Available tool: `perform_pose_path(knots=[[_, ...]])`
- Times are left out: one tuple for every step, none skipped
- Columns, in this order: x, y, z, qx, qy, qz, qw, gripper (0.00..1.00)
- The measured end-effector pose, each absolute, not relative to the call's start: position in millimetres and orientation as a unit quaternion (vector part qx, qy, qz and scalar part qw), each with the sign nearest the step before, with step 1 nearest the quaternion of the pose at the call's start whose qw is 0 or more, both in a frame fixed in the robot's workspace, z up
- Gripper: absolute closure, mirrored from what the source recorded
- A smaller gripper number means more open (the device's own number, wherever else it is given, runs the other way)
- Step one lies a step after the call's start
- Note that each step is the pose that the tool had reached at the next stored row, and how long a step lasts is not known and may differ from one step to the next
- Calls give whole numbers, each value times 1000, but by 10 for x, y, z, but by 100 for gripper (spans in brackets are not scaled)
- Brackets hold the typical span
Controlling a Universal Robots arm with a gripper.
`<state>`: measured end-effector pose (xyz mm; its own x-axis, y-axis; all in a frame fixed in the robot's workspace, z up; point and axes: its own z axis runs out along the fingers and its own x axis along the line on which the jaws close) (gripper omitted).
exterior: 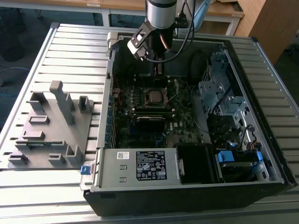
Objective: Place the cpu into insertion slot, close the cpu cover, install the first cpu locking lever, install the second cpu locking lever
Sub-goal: 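Close the cpu cover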
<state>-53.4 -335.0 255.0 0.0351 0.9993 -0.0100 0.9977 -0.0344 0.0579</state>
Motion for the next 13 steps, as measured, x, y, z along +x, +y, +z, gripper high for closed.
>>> perform_pose_path(knots=[[-534, -3350, 2558, 719, 694, 17, 24, 90], [-534, -3350, 2567, 719, 694, 17, 24, 90], [-534, -3350, 2575, 719, 694, 17, 24, 90], [-534, -3350, 2582, 719, 694, 17, 24, 90], [-534, -3350, 2590, 719, 694, 17, 24, 90], [-534, -3350, 2597, 719, 694, 16, 24, 90], [-534, -3350, 2604, 719, 694, 16, 24, 90], [-534, -3350, 2611, 719, 694, 16, 24, 90], [-534, -3350, 2616, 719, 694, 16, 24, 90], [-534, -3350, 2615, 719, 694, 17, 24, 90], [-534, -3350, 2615, 719, 694, 17, 24, 90], [-534, -3350, 2616, 719, 694, 17, 24, 90], [-534, -3350, 2616, 719, 694, 17, 24, 90]])
